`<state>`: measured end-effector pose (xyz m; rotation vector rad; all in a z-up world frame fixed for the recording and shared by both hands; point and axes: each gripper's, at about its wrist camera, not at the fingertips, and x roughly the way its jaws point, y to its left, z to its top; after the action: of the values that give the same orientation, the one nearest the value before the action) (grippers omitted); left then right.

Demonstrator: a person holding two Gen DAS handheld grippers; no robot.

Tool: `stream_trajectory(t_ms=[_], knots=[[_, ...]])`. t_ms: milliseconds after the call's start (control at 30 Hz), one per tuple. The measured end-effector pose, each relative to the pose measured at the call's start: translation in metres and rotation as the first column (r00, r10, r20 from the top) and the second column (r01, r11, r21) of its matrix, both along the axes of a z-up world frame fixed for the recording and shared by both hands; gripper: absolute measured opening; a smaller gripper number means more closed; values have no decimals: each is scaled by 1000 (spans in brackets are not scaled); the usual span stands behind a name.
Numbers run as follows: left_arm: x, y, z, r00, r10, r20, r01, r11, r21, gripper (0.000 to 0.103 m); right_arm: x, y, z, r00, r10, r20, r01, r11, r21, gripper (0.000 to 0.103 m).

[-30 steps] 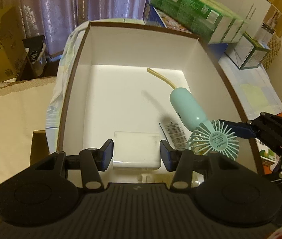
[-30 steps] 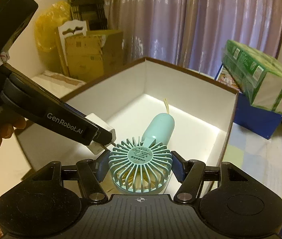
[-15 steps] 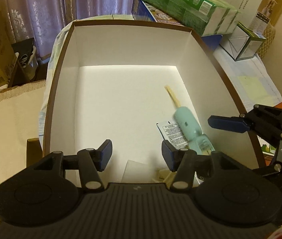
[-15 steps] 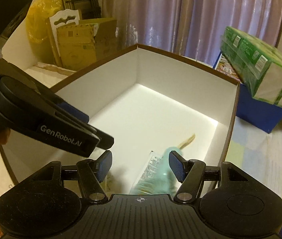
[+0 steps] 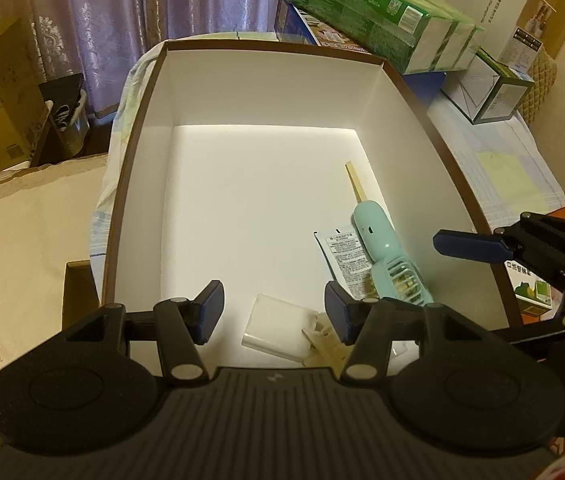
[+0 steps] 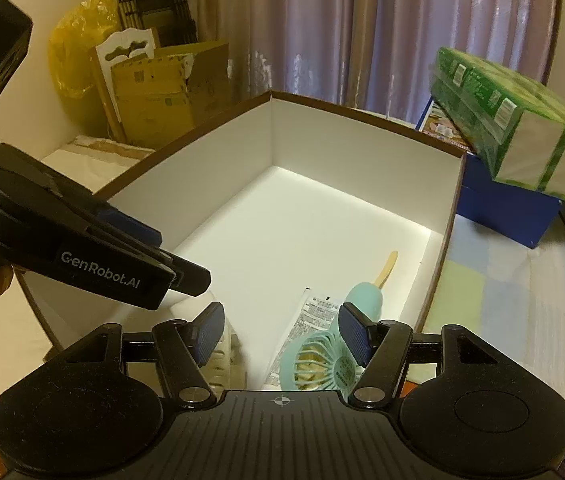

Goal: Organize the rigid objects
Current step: 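Lower the teal fan into the box and open the right gripper, then withdraw both grippers from the box and move over the table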

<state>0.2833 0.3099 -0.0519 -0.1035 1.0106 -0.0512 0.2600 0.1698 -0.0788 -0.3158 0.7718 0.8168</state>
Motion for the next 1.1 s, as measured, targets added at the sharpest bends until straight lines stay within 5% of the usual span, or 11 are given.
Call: stream_trajectory(t_ms=[1100], knots=[[-101, -72, 50, 991, 5, 134, 0, 999, -35, 52, -72, -104, 53, 996, -78, -39, 84, 982, 169, 61]])
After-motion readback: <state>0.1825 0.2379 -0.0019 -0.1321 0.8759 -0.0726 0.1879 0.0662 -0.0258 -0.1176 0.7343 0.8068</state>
